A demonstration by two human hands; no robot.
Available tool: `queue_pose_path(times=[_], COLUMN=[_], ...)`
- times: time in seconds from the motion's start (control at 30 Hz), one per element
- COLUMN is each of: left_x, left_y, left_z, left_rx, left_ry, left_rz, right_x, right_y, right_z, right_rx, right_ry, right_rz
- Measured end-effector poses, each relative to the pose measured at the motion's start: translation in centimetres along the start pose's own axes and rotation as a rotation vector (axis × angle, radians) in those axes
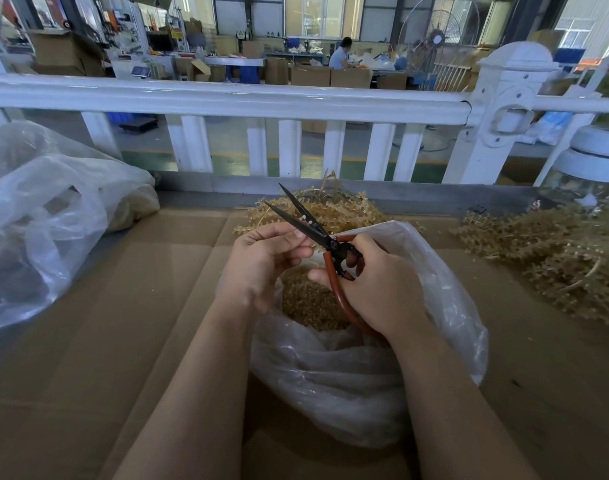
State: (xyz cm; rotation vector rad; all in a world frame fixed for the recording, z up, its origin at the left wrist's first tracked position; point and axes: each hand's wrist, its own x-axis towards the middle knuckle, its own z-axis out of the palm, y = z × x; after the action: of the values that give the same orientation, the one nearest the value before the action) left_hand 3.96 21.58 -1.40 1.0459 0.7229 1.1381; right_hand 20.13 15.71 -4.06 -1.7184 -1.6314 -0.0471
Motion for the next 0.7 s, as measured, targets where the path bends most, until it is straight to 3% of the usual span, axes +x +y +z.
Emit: queue_pose_path(times=[0.7], left_x=[0.17], left_y=[-0.05], left_z=[-0.04], left_rx=[-0.025], left_ry=[-0.027], left_rz=[0.024], right_x=[-0.05], right_y=[0.06], right_z=[0.07], right_rx=[0.058], right_ry=[0.019], right_rz=[-0.022])
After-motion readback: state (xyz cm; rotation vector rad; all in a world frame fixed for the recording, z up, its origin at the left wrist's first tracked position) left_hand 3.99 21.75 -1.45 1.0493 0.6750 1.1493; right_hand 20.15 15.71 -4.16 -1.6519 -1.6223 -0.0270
